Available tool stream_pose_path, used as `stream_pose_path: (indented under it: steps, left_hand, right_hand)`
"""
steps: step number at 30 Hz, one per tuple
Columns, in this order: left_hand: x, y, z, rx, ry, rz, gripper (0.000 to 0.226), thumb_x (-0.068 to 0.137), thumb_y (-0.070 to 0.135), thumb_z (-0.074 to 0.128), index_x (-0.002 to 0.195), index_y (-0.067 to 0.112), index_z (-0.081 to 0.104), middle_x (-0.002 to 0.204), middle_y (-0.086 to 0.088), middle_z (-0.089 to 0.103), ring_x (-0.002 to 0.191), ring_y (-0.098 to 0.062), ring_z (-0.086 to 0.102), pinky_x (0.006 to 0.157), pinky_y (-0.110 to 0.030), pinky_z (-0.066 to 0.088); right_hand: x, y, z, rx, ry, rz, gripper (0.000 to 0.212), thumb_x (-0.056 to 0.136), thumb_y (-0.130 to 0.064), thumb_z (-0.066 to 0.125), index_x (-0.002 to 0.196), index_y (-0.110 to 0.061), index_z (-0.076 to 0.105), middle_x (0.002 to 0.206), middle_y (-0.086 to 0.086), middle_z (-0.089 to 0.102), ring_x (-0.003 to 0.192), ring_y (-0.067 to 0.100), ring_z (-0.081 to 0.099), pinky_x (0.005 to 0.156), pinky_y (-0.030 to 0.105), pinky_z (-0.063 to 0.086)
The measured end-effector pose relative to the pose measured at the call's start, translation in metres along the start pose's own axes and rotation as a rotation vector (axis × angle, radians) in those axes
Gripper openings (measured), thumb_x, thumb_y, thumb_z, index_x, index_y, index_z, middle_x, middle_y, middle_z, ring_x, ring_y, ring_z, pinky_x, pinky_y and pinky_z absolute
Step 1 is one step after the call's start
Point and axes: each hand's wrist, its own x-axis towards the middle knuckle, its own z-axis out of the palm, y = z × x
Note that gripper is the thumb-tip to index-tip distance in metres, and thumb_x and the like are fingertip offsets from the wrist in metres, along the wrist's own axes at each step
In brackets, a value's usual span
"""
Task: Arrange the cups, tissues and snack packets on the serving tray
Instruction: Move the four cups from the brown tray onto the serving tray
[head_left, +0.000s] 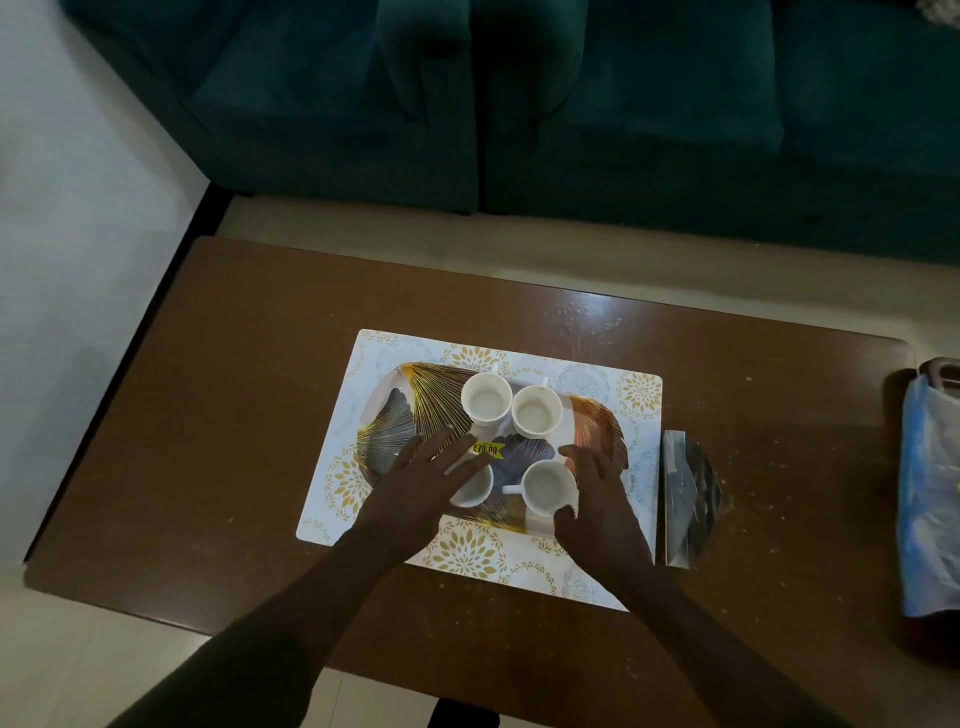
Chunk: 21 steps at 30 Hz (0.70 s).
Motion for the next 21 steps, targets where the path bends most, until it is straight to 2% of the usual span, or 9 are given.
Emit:
stream_pose_path:
  steps: [2,5,7,10,13,16,18,21]
  left_hand:
    - [0.003,-0.001,-0.003,0.022,0.03,-0.034,0.076,0.061,0.012,0.085,0.132,0.018,0.059,0.133,-0.007,0.064,0.126,-0.033,0.058,0.105,-0.051,0.047]
    - [0.004,0.003,-0.008,-0.068,0.045,-0.187,0.068,0.067,0.042,0.083,0.124,0.013,0.061,0.116,-0.005,0.068,0.109,-0.027,0.065,0.099,-0.042,0.05]
    - [0.002,0.009,-0.007,-0.256,0.029,-0.344,0.069,0.071,0.051,0.078,0.127,0.016,0.055,0.119,-0.002,0.066,0.107,-0.022,0.064,0.092,-0.038,0.051]
    - [-0.002,0.018,-0.003,-0.47,0.054,-0.496,0.07,0.073,0.044,0.079,0.131,0.02,0.047,0.126,-0.001,0.057,0.108,-0.022,0.062,0.079,-0.037,0.055]
    - [-0.005,0.022,0.004,-0.549,0.042,-0.471,0.072,0.079,0.032,0.078,0.14,0.019,0.042,0.137,-0.006,0.05,0.118,-0.025,0.057,0.09,-0.04,0.055]
    - [-0.004,0.026,0.008,-0.59,0.048,-0.499,0.071,0.08,0.027,0.078,0.141,0.016,0.044,0.138,-0.008,0.052,0.123,-0.023,0.055,0.101,-0.04,0.051]
    - [0.0,0.029,0.01,-0.615,0.084,-0.534,0.068,0.077,0.028,0.08,0.136,0.014,0.05,0.132,-0.008,0.057,0.119,-0.023,0.057,0.1,-0.038,0.051]
    - [0.004,0.034,0.01,-0.648,0.124,-0.575,0.063,0.077,0.03,0.079,0.132,0.013,0.053,0.126,-0.008,0.062,0.115,-0.022,0.059,0.099,-0.041,0.051]
  right_hand:
    - [-0.005,-0.002,0.006,0.047,0.017,0.021,0.067,0.072,-0.021,0.079,0.13,-0.01,0.048,0.133,0.007,0.051,0.121,0.021,0.05,0.097,0.033,0.046]
    - [-0.008,-0.007,0.016,0.087,0.036,0.063,0.074,0.07,-0.027,0.082,0.132,-0.009,0.046,0.133,0.008,0.051,0.121,0.02,0.05,0.099,0.033,0.047]
    - [-0.006,-0.009,0.019,0.098,0.057,0.066,0.07,0.073,-0.024,0.081,0.133,-0.009,0.047,0.133,0.009,0.052,0.12,0.02,0.051,0.099,0.034,0.047]
    - [-0.002,-0.015,0.018,0.121,0.013,0.018,0.062,0.076,-0.01,0.076,0.132,-0.012,0.051,0.136,0.006,0.054,0.122,0.021,0.051,0.103,0.037,0.047]
    - [-0.001,-0.019,0.017,0.192,0.018,0.026,0.06,0.076,-0.002,0.073,0.132,-0.012,0.051,0.133,0.005,0.057,0.123,0.021,0.054,0.104,0.039,0.047]
    - [-0.007,-0.022,0.02,0.233,0.054,0.132,0.068,0.072,-0.013,0.081,0.132,-0.007,0.048,0.13,0.009,0.059,0.121,0.023,0.056,0.105,0.038,0.046]
    - [-0.011,-0.024,0.026,0.252,0.039,0.18,0.073,0.069,-0.015,0.084,0.132,-0.006,0.047,0.13,0.012,0.058,0.12,0.025,0.056,0.103,0.045,0.048]
    - [-0.011,-0.029,0.032,0.267,0.071,0.192,0.071,0.07,-0.016,0.083,0.13,-0.005,0.048,0.127,0.012,0.06,0.117,0.024,0.057,0.098,0.045,0.052]
